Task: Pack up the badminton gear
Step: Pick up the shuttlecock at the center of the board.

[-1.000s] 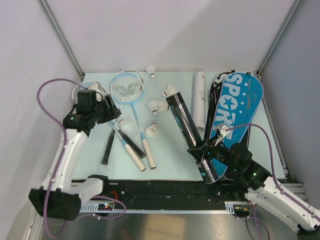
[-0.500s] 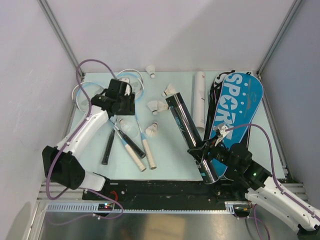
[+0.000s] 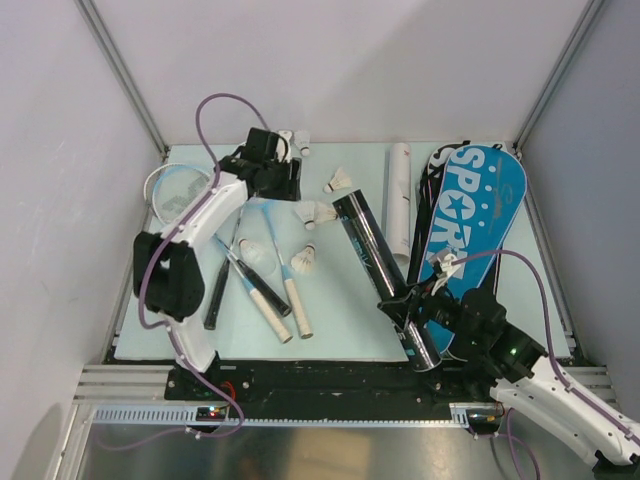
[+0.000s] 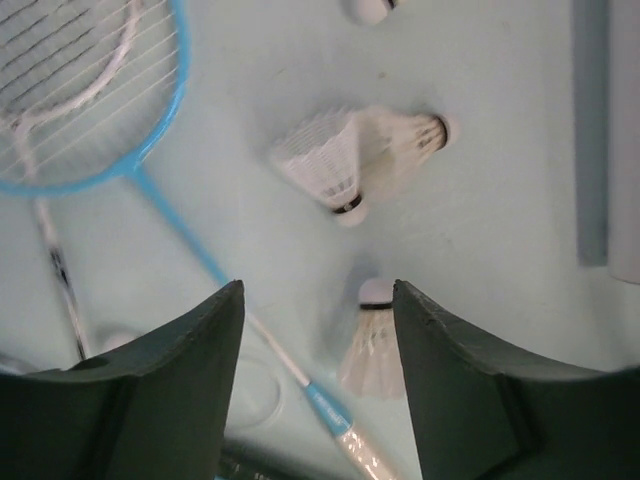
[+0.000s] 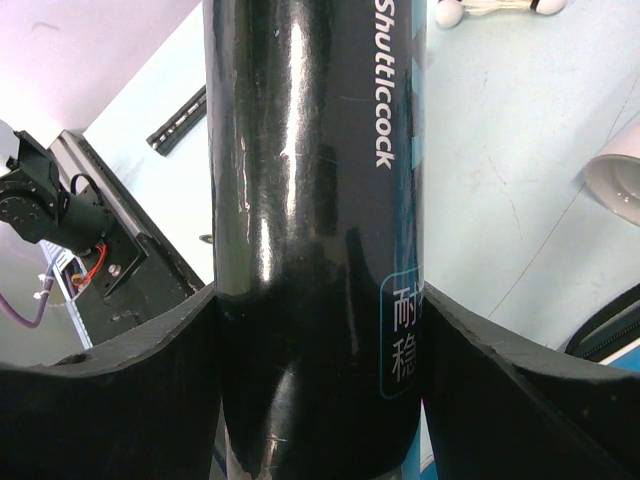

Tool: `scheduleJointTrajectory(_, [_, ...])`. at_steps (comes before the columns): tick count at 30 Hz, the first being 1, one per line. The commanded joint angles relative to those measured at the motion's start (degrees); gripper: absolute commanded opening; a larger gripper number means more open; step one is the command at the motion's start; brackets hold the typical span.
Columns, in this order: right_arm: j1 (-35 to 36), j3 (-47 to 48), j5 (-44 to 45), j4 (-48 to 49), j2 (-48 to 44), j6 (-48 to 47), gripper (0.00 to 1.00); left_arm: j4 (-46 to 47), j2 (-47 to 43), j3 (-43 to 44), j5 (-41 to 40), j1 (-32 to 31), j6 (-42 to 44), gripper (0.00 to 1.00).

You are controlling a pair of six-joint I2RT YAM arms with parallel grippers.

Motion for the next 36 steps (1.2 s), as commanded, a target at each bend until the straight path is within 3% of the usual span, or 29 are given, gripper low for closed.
scheduleJointTrajectory(1, [-0.3,4.7,0.4,0.2,-0.8,-0.7,0.36,1.0,4.3,6.6,9.3,0.4,3.3,0.63])
scheduleJointTrajectory(5, [-0.3,5.5,0.9,-0.6,-0.8,-0.4,0.36,5.6,-1.9,-5.3,1.3,-1.0,-8.4,0.66])
scheduleJointTrajectory(10, [-0.2,5.6,0.3,0.2,0.1,0.2,0.36,21.8,-14.6,-27.7,-4.9,-4.6,-28.9,0.67])
scheduleJointTrajectory(16, [-0.2,5.5,1.7,-1.2,0.1,0.4,0.36,40.8,-28.5,-46.4,-9.6,-8.9,-50.5,0.66])
scheduleJointTrajectory(26, [-0.2,5.5,2.1,-2.4,-2.4,1.4,0.36,45.2,-27.4,-53.1,-20.6,-16.0,-69.4,0.64])
scheduleJointTrajectory(36, [-0.2,5.5,2.4,-2.9,-3.5,0.5,0.36,45.8,-26.3,-56.0,-27.8,-19.4,-74.0,0.65])
